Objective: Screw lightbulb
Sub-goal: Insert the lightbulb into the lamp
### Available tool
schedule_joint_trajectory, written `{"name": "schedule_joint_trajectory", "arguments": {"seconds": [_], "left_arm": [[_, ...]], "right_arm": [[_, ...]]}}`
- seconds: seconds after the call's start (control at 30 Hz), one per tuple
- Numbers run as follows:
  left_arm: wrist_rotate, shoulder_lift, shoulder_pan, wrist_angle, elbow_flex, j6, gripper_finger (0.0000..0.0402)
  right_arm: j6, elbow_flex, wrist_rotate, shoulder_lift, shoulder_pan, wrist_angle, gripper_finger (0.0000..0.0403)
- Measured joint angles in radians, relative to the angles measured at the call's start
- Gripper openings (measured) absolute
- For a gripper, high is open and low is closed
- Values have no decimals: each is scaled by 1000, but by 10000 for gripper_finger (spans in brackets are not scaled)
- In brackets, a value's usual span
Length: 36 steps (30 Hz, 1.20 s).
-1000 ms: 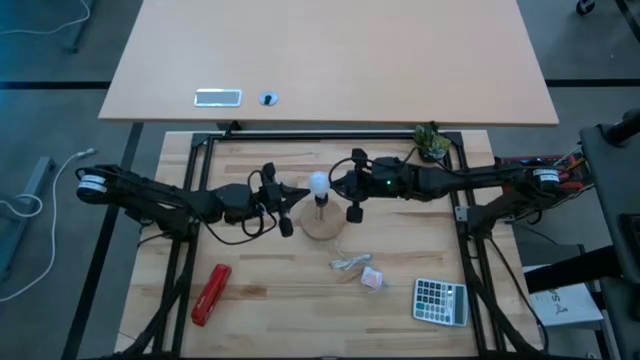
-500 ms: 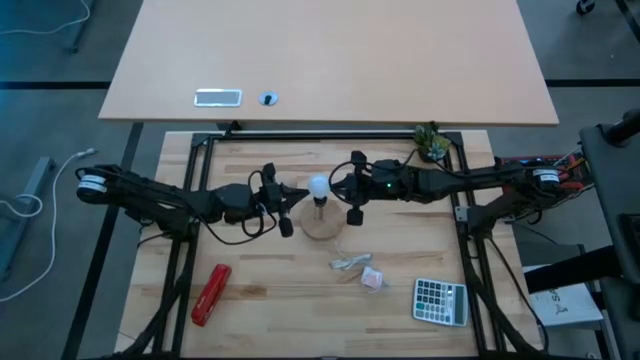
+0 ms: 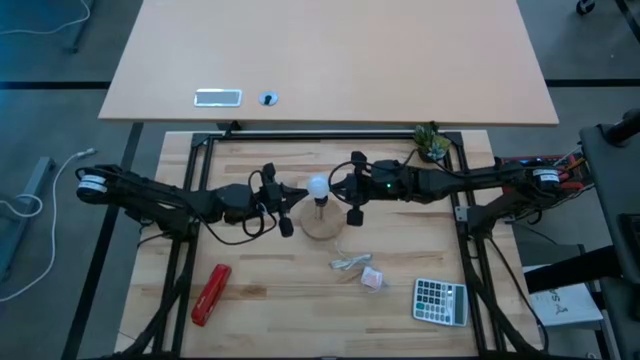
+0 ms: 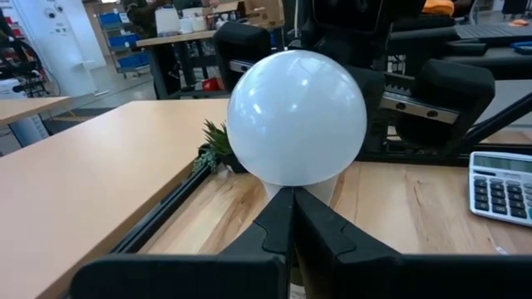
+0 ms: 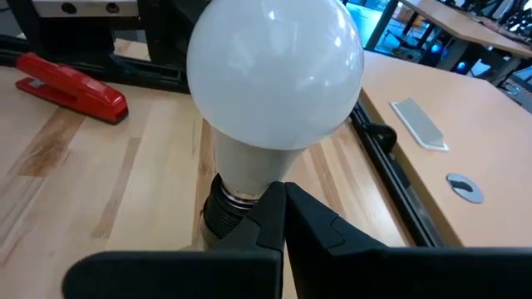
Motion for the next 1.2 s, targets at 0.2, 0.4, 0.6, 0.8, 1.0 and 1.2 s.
{"name": "schedule_joint_trajectory", "arguments": {"seconds": [0.2,0.4,0.6,0.8,1.0,1.2], "left_arm": [[-1,0,1,0,0,0,2],[-2,0,3,2,0,0,4],[-3,0,7,3,0,-1,1],[-3,0,7,2,0,0,10],[-2,-3,6,-36,-2,-32,22],[1,-10,-2,-27,-2,-81,38]], "right_arm": [[13,0,0,0,5,-3,0],[21,0,34,0,5,-4,0],[26,0,52,-4,5,-8,0],[26,0,61,-14,5,-27,0],[21,0,83,-32,5,-48,0],[19,1,82,-42,5,-40,0]]}}
